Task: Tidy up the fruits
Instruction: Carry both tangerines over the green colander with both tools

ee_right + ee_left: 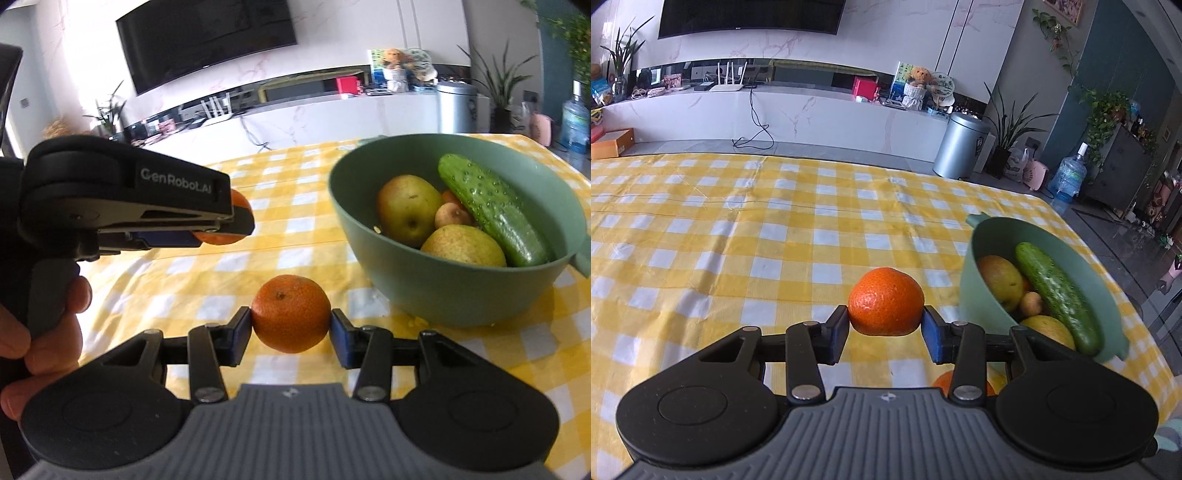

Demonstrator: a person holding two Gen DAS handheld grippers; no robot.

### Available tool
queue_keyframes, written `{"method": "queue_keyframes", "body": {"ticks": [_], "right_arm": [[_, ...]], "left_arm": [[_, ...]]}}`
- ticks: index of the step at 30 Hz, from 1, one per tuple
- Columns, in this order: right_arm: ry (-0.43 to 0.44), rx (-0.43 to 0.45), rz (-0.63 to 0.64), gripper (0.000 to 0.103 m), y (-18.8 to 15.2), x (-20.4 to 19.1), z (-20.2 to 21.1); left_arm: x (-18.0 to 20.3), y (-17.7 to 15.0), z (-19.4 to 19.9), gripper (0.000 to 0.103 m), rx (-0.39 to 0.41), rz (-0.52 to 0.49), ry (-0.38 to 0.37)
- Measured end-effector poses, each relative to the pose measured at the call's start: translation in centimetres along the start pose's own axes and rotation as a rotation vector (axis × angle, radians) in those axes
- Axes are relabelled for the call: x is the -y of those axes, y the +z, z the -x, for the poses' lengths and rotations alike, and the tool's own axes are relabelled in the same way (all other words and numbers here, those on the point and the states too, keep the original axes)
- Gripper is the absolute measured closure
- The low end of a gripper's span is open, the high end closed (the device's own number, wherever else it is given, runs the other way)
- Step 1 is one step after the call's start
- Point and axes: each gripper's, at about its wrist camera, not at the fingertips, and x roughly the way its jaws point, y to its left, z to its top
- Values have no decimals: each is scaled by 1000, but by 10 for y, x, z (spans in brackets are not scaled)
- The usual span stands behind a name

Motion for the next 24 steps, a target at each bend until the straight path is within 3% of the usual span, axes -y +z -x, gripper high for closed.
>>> {"method": "queue_keyframes", "body": {"ticks": [13,24], "right_arm": [[81,20,64,60,5,10,68],[21,100,135,60,33,54,126]], "left_arm": [[36,-10,53,56,44,-29,-43],[85,-6,52,55,39,-156,-122]]}}
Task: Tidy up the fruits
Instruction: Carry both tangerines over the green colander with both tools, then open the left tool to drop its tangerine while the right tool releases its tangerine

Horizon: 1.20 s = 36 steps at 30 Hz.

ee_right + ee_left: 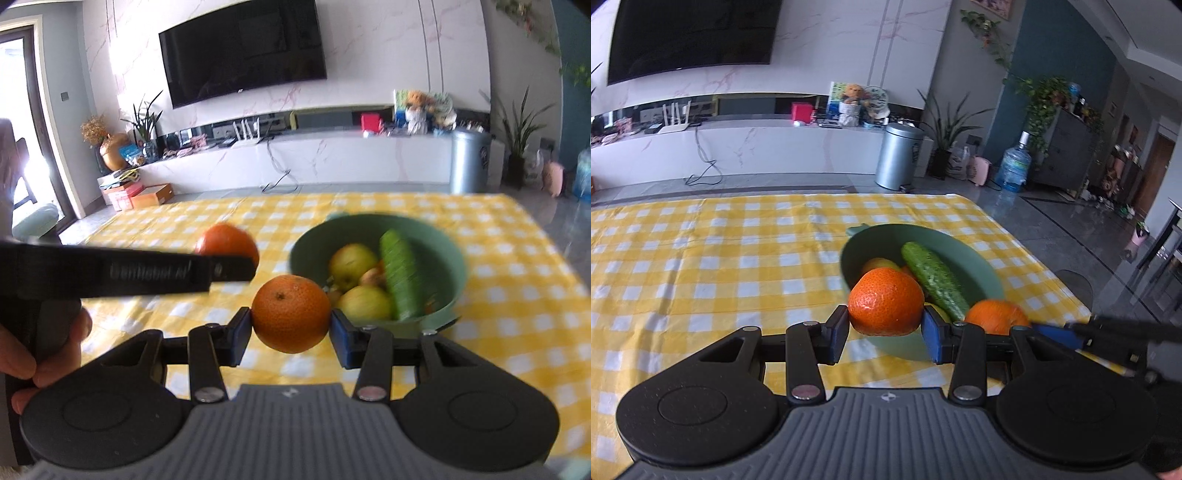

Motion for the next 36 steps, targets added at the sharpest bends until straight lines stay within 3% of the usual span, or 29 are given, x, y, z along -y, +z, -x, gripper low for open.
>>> {"method": "queue_keyframes", "body": {"ticks": [7,14,24,36], "right_arm": [[-85,-3,50,60,18,45,8],[-150,-59,72,60,33,88,-14],[-150,-150,210,60,44,99,-68],[-103,-235,346,59,54,105,-114]], "left_arm": [[16,8,-25,55,-38,-72,-35],[23,18,-55,55,-86,-134,-40],[15,25,-91,55,-187,-157,21],[13,28,-115,55,-240,-193,46]]}}
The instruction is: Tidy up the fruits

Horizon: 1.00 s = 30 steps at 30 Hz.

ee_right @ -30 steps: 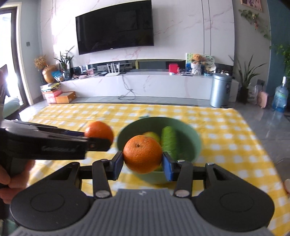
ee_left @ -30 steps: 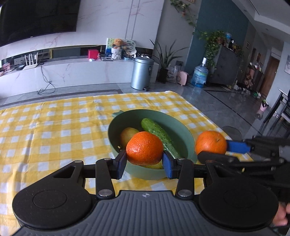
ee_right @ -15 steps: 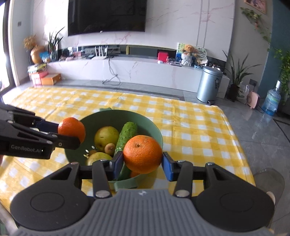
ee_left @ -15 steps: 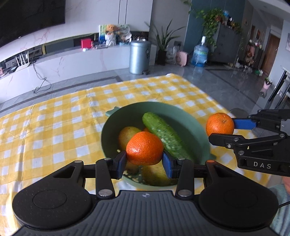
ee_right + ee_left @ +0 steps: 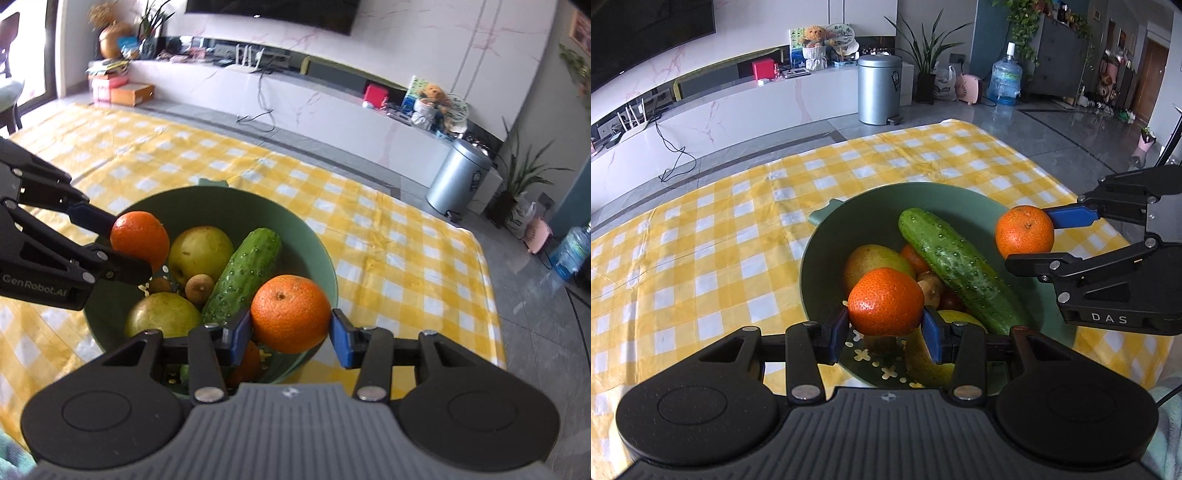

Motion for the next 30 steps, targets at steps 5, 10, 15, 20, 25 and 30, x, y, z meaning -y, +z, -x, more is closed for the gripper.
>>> {"method": "queue_keyframes", "body": {"ticks": [5,10,15,20,25,30], "right_arm": [[0,-13,12,59,2,0,-10],[-4,-7,14,59,2,0,-10],[11,4,-12,56,1,2,-7],[22,8,-40,54,4,4,-5],[16,22,-48,50,7,4,3],[21,39,-90,50,13,6,19]], "left_arm": [[-2,1,-6,55,-7,15,-2],[-2,-2,-11,55,-13,14,-5],[-2,-1,-11,53,-20,12,-14],[1,-2,-9,50,-19,2,-3],[4,2,5,42,17,-12,-8],[8,7,28,41,65,-22,6]]}}
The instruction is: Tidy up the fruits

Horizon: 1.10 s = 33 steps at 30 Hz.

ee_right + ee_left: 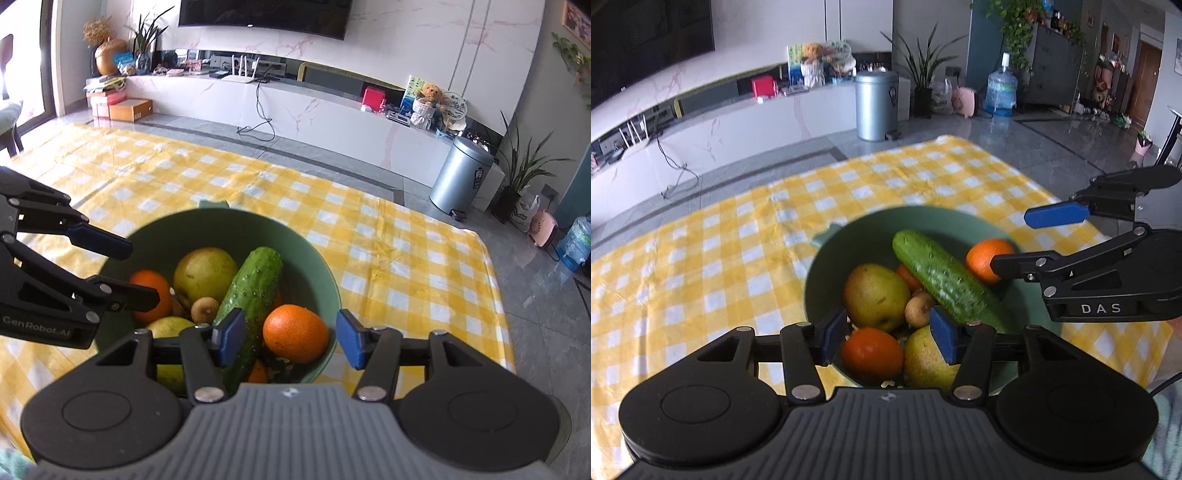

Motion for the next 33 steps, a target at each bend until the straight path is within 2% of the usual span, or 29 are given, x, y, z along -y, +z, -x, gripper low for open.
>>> {"method": "queue_keyframes", "body": {"ticks": [2,4,7,9,12,13,16,19,20,23,24,26,29,31,33], "right_arm": [[0,14,-20,45,3,0,10],[-3,39,-41,35,6,-2,21],[10,70,-65,32,12,-6,41],[5,90,-88,24,15,-10,54],[9,121,-132,22,19,-14,76],[5,131,-147,18,19,-16,83],[-23,183,-176,13,17,-25,105],[-42,244,-201,7,10,-36,126],[-48,268,-213,7,7,-40,132],[-78,332,-230,4,-6,-56,150],[-88,351,-235,4,-11,-61,155],[-94,372,-260,4,-22,-72,162],[-75,384,-320,4,-36,-83,167],[-75,395,-355,4,-45,-91,170],[-89,405,-365,4,-53,-98,171]], "left_arm": [[1,2,12,39,24,-4,6],[3,5,25,39,53,-9,15],[6,5,48,36,94,-10,36],[7,4,63,34,119,-7,51],[8,2,84,32,153,4,73],[8,0,92,32,169,9,81],[8,-4,113,27,217,37,103],[5,-11,128,17,262,84,149],[5,-15,132,13,277,98,164],[5,-25,142,11,334,117,213],[6,-29,145,7,349,115,237],[10,-36,147,2,365,109,293],[18,-48,146,2,376,55,385],[22,-58,147,2,381,18,404],[22,-64,146,2,384,41,403]]}}
